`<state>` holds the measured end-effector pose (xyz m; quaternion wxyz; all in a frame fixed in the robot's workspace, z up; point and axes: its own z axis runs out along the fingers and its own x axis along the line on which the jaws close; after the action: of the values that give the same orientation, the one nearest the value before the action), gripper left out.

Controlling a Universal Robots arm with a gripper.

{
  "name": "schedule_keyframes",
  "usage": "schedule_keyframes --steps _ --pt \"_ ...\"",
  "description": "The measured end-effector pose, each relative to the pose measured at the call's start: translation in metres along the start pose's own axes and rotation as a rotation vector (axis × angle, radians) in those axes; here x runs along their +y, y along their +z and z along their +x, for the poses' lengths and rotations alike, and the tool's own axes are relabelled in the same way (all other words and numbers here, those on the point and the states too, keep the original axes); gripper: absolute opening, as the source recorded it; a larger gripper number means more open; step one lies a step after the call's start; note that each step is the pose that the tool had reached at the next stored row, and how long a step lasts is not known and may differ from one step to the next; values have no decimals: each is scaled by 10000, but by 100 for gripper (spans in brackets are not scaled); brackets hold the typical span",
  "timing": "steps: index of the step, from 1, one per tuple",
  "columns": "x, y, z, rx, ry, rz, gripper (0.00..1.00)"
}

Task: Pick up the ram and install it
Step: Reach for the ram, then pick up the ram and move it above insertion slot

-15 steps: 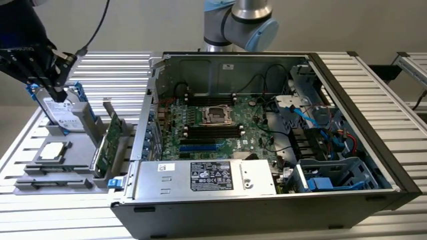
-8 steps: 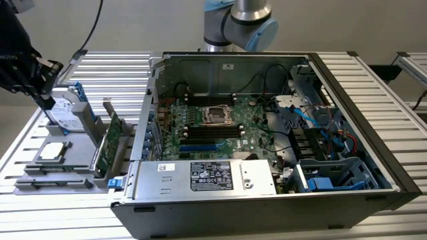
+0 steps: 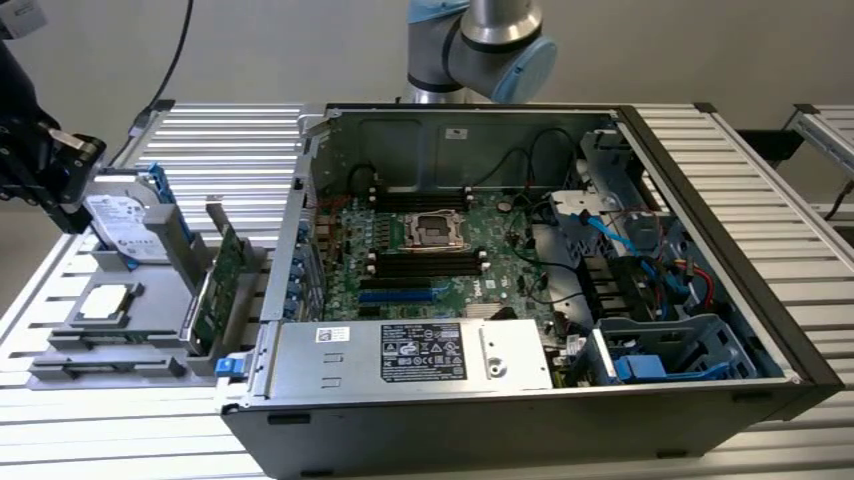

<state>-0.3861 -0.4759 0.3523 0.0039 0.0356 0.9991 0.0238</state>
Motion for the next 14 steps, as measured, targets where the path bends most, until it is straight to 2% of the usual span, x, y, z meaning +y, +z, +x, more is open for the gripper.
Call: schedule_keyframes --steps 14 --pt "-1 0 0 0 -1 1 11"
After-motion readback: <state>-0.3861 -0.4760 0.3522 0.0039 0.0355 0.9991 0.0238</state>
